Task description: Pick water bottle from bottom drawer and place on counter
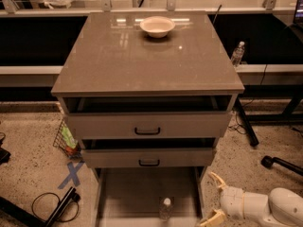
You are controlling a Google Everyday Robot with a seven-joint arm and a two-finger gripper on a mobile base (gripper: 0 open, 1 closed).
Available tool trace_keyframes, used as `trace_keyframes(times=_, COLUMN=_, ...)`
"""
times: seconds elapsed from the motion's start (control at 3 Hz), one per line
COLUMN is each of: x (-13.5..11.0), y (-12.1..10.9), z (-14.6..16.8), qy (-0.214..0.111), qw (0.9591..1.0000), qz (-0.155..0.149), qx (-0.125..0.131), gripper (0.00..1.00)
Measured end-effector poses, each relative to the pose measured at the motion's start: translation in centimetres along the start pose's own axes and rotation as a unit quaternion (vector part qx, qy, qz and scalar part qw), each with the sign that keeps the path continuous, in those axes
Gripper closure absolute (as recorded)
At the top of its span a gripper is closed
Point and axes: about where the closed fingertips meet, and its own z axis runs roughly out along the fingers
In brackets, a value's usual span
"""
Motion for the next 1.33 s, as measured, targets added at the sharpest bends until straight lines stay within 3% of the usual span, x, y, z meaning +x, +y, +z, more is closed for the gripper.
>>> trace_keyframes(times=0.33, x=0.2, y=-0.1, z=1.5, qy=-0.003, qw=0.9999, qz=0.001, qx=-0.010, gripper=0.00)
trace_keyframes(times=1.0, x=3.0, y=0.3, z=8.2, qy=-0.058, qw=0.9971, qz=0.007, qx=-0.049, gripper=0.00)
trace_keyframes(times=1.33, x=4.4, y=0.7, z=11.5, qy=-0.085, qw=0.9943, qz=-0.010, qx=-0.065, gripper=0.00)
